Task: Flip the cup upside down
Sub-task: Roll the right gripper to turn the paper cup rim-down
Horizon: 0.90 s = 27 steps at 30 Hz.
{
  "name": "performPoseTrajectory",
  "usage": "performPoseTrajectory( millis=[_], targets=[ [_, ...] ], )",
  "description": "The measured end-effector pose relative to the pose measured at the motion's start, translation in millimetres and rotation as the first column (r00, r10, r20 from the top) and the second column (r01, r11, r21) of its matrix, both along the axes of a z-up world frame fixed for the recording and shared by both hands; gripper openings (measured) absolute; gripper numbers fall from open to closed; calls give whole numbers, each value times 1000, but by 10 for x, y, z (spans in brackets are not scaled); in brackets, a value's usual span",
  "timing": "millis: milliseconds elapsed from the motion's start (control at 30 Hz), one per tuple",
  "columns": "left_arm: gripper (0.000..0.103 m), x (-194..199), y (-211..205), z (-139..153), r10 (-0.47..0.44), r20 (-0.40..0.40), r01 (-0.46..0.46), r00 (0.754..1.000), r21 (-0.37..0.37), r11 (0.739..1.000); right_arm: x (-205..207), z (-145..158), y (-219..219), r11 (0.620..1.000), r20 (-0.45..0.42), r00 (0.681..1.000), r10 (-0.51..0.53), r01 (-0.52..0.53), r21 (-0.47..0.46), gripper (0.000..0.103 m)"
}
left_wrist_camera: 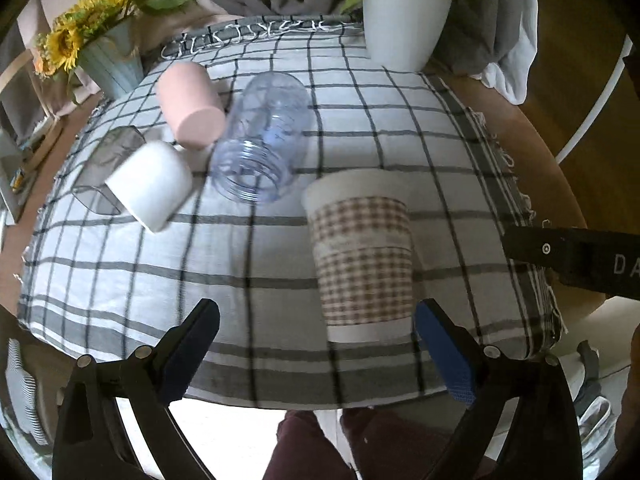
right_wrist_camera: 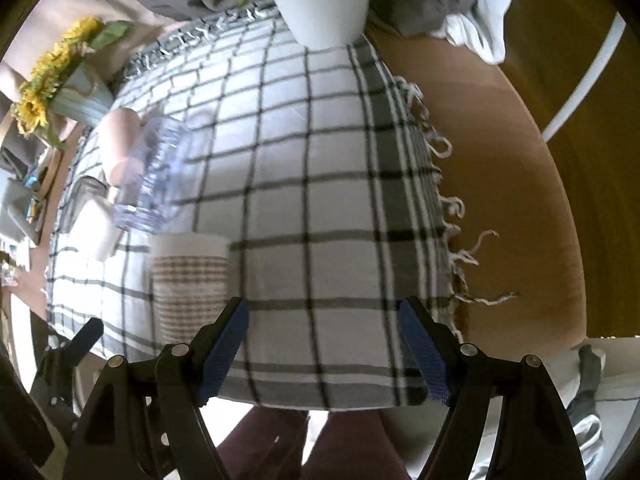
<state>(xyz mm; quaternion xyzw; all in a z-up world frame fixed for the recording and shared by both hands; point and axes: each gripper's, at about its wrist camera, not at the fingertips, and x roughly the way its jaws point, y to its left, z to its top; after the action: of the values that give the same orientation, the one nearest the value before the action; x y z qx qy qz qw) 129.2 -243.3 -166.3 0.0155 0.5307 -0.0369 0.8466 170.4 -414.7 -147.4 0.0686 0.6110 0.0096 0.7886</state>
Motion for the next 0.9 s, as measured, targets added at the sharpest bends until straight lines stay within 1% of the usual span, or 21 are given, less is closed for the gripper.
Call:
performPoseTrajectory(
  millis=[67,133,200,300,333,533,567,633,733,900],
  targets=[
    [98,3,-61,-77,3,-6,-3,1000,-7,1000,-12,-51,-77,1000,-16,1000,2,-2,0,78],
    [94,8,-110,-143,0,-14,0,1000,-8,1000,-20,-91,-129,1000,-25,1000,0,0,0,78],
    [91,7,-159,-195,-7,-22,7,1000,-2,1000,-36,-135,-190,1000,-32,999,-4,4,-3,78],
    [79,18,-223,-257,-18,-43,19,999,18,1000,-72,-188,-271,1000,-40,999,-10,10,2,78],
    [77,23,-242,-272,-22,-47,23,999,24,999,-88,-196,-290,1000,-40,999,-10,10,0,78],
    [69,70,-301,-250,-40,-29,41,999,42,998,-121,-238,-353,1000,-55,998,-18,19,11,78],
    [67,80,-313,-253,-45,-29,46,999,48,998,-124,-241,-364,1000,-56,998,-22,23,15,78],
    [55,99,-324,-267,-61,-43,63,997,50,997,-125,-239,-372,999,-56,998,-28,29,17,78],
    [55,93,-326,-235,-70,-38,72,997,50,996,-120,-226,-378,999,-48,998,-35,36,21,78],
    [55,113,-313,-47,-71,-6,71,997,36,997,-88,-183,-366,999,-27,999,-28,28,19,78]
  ],
)
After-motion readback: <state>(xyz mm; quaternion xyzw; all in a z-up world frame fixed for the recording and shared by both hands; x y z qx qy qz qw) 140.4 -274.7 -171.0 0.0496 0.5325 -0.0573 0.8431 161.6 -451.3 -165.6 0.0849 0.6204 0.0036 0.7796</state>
